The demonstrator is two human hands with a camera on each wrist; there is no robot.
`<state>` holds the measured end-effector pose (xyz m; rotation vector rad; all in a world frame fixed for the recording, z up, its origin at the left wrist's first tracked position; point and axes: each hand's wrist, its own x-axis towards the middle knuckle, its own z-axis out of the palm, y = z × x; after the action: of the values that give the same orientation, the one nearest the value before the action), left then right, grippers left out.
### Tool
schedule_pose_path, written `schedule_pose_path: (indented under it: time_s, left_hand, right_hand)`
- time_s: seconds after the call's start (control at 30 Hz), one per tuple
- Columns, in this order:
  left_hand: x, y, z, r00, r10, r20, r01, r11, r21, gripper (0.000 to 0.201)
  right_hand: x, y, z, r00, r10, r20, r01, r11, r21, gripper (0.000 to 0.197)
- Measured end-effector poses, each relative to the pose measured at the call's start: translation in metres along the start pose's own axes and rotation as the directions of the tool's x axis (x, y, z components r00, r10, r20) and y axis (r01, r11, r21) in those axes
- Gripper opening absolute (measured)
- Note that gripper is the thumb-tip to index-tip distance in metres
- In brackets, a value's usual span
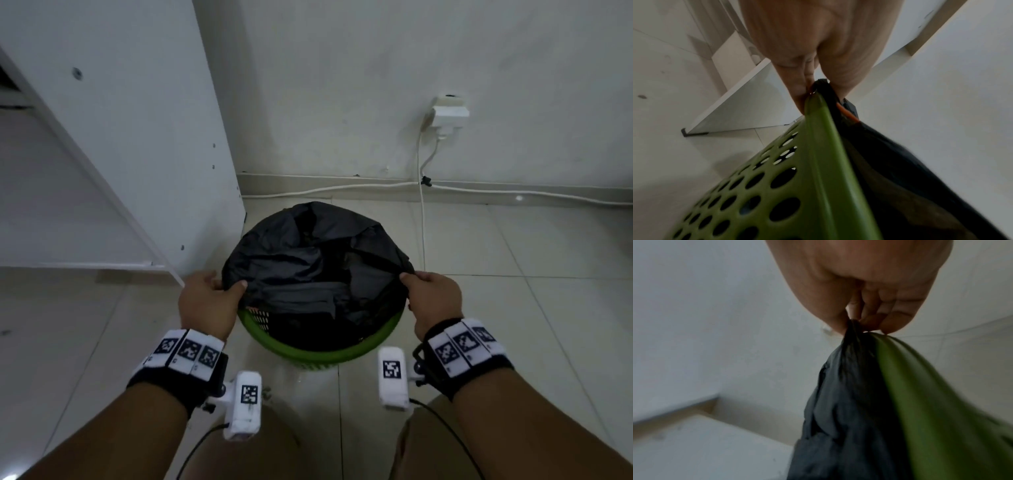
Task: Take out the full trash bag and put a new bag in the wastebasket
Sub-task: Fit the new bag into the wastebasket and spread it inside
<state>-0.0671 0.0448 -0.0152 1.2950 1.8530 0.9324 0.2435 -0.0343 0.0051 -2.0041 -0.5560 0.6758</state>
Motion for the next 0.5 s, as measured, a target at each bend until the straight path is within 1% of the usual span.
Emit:
schedule_pose_path:
  time_s: [0.03,0.1,0.17,0.2,0.23,0.27,0.3,0.33,0.4,0.47,0.5]
  left_hand:
    - [0.001,0.000,0.003,1.000,-0.022,-0.014,0.022,1.000,-0.008,0.055]
    - [-0.002,0.000,0.007,0.998,-0.057,0.013,0.057,0.996,-0.063,0.041]
    - [-0.008,-0.002,0.010,0.997,-0.063,0.041,0.065,0.997,-0.043,0.032]
    - [-0.012,-0.002,0.010,0.998,-0.056,0.040,0.057,0.998,-0.021,0.027]
    - [-0.015,-0.005,0.010,0.998,-0.057,0.037,0.057,0.998,-0.015,0.026]
    - [-0.017,-0.009,0.010,0.997,-0.066,0.044,0.068,0.997,-0.046,0.027]
    - [-0.018,-0.011,0.009,0.995,-0.091,0.049,0.094,0.993,-0.069,0.030]
    - [-0.018,-0.014,0.008,0.991,-0.130,0.040,0.133,0.986,-0.105,0.033]
    - [-0.014,-0.016,0.005,0.981,-0.189,0.046,0.195,0.959,-0.205,0.034]
    - [-0.010,-0.007,0.000,0.973,-0.231,0.030,0.230,0.934,-0.274,0.026]
    - [-0.010,-0.003,-0.003,0.972,-0.230,0.047,0.234,0.924,-0.304,0.022]
  right_hand:
    - [-0.002,-0.003,-0.001,0.998,0.047,0.039,-0.050,0.995,0.083,0.012]
    - [-0.008,-0.006,-0.005,0.994,0.065,0.089,-0.076,0.988,0.137,0.011]
    - [-0.013,-0.003,-0.009,0.995,0.061,0.081,-0.073,0.986,0.151,0.005]
    - [-0.012,0.003,-0.010,0.993,0.093,0.077,-0.106,0.976,0.188,0.013]
    - [-0.014,0.006,-0.012,0.986,0.140,0.095,-0.160,0.956,0.248,0.019]
    - [-0.016,0.007,-0.013,0.973,0.190,0.128,-0.221,0.926,0.308,0.022]
    - [-0.018,0.007,-0.014,0.959,0.227,0.171,-0.274,0.899,0.342,0.018]
    - [-0.018,0.007,-0.014,0.946,0.247,0.208,-0.309,0.878,0.365,0.013]
    - [-0.021,0.002,-0.017,0.931,0.281,0.235,-0.360,0.817,0.450,0.008]
    - [-0.022,-0.004,-0.021,0.919,0.279,0.277,-0.388,0.760,0.521,0.007]
    - [-0.023,-0.007,-0.023,0.911,0.273,0.308,-0.402,0.748,0.528,0.009]
